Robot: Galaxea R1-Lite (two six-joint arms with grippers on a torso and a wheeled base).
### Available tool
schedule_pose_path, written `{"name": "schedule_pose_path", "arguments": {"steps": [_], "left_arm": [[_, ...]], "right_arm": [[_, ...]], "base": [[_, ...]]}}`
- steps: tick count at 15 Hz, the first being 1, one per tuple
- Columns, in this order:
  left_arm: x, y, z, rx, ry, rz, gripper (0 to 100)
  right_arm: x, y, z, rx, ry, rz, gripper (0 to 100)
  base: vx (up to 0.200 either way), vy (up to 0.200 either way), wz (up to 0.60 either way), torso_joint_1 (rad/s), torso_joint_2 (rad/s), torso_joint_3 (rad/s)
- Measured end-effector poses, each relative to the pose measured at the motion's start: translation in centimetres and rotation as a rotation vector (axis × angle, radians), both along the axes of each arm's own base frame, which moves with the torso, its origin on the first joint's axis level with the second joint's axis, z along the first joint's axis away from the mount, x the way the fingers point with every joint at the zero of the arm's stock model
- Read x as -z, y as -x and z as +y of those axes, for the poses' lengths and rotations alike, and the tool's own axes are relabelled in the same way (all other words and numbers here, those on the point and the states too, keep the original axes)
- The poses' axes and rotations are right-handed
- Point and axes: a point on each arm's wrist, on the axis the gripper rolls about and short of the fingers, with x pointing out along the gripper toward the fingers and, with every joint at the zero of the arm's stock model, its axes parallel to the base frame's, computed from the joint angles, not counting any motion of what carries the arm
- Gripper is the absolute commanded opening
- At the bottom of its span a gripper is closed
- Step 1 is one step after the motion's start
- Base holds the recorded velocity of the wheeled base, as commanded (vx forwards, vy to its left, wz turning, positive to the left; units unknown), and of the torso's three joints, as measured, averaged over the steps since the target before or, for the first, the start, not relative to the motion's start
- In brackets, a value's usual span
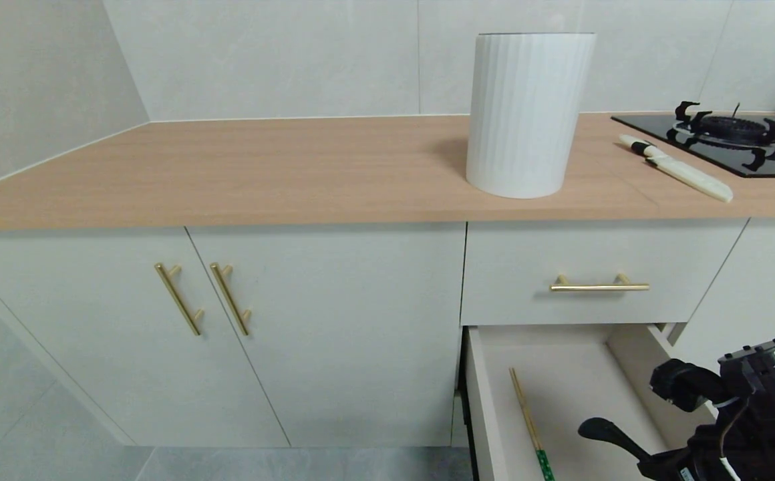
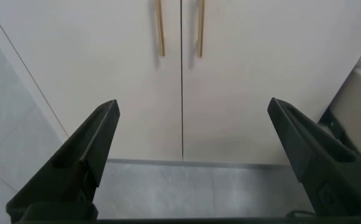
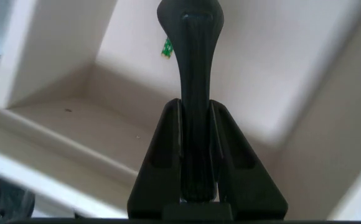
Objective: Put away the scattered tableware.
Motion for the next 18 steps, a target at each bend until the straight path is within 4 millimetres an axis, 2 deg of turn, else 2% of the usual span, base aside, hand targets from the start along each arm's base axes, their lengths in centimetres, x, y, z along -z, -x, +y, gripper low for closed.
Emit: {"name": "schedule_pose_path", "arguments": {"steps": [3, 8, 12, 14, 18], "left_arm": [[0.0, 0.0, 0.0, 0.000, 0.000, 0.000, 100], [0.0, 0.0, 0.0, 0.000, 0.000, 0.000, 100], [0.0, 0.0, 0.0, 0.000, 0.000, 0.000, 100], [0.0, 0.0, 0.0, 0.000, 0.000, 0.000, 100], [0.0, 0.0, 0.0, 0.000, 0.000, 0.000, 100]], "right_arm": [[0.0, 0.0, 0.0, 0.002, 0.001, -0.001, 0], [-0.2, -1.0, 0.2, 0.042, -0.007, -0.073, 0], [0.3, -3.5, 0.8, 0.222, -0.064, -0.146, 0], [1.3, -4.9, 1.2, 0.295, -0.048, -0.185, 0], [5.9, -7.9, 1.9, 0.371, -0.020, -0.234, 0]], "base": [[0.000, 0.000, 0.00, -0.054, 0.30, 0.225], [0.000, 0.000, 0.00, -0.012, 0.03, 0.019], [0.000, 0.000, 0.00, 0.000, 0.00, 0.000], [0.000, 0.000, 0.00, 0.000, 0.00, 0.000], [0.000, 0.000, 0.00, 0.000, 0.00, 0.000]]}}
